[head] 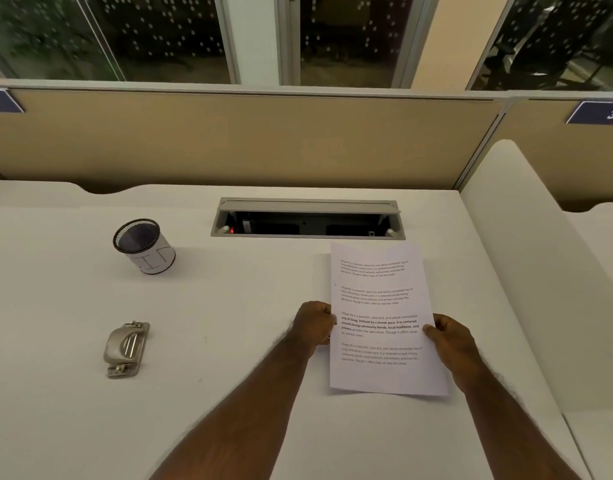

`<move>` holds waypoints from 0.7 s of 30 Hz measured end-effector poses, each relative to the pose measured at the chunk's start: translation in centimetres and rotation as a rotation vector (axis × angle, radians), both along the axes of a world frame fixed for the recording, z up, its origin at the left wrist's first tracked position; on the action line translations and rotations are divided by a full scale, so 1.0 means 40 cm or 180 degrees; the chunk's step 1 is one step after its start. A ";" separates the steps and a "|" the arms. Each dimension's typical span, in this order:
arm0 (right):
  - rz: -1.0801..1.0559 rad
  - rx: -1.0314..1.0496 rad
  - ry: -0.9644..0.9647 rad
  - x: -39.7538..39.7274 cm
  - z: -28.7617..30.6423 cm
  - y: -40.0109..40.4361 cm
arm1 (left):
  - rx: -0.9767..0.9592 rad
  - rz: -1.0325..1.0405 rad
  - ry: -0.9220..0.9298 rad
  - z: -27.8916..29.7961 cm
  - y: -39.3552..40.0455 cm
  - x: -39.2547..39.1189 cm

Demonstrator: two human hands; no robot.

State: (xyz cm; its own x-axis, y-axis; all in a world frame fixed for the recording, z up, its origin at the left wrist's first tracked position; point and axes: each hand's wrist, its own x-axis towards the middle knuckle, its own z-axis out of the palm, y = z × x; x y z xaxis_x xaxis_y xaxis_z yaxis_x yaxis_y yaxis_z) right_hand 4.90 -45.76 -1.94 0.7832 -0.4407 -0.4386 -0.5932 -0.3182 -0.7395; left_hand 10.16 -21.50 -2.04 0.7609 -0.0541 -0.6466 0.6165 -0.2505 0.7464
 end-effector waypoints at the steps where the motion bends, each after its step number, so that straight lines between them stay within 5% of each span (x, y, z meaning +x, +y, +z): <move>1: -0.0018 -0.0061 0.0004 0.008 -0.005 -0.012 | 0.0081 -0.0031 -0.0044 -0.007 -0.013 0.009; 15: 0.0155 -0.0776 0.0298 0.033 -0.038 -0.055 | 0.1474 -0.0552 -0.0711 -0.055 -0.053 0.048; 21: 0.0227 -0.1420 -0.0179 0.015 0.014 -0.014 | 0.1764 -0.0374 -0.1104 -0.039 0.022 0.004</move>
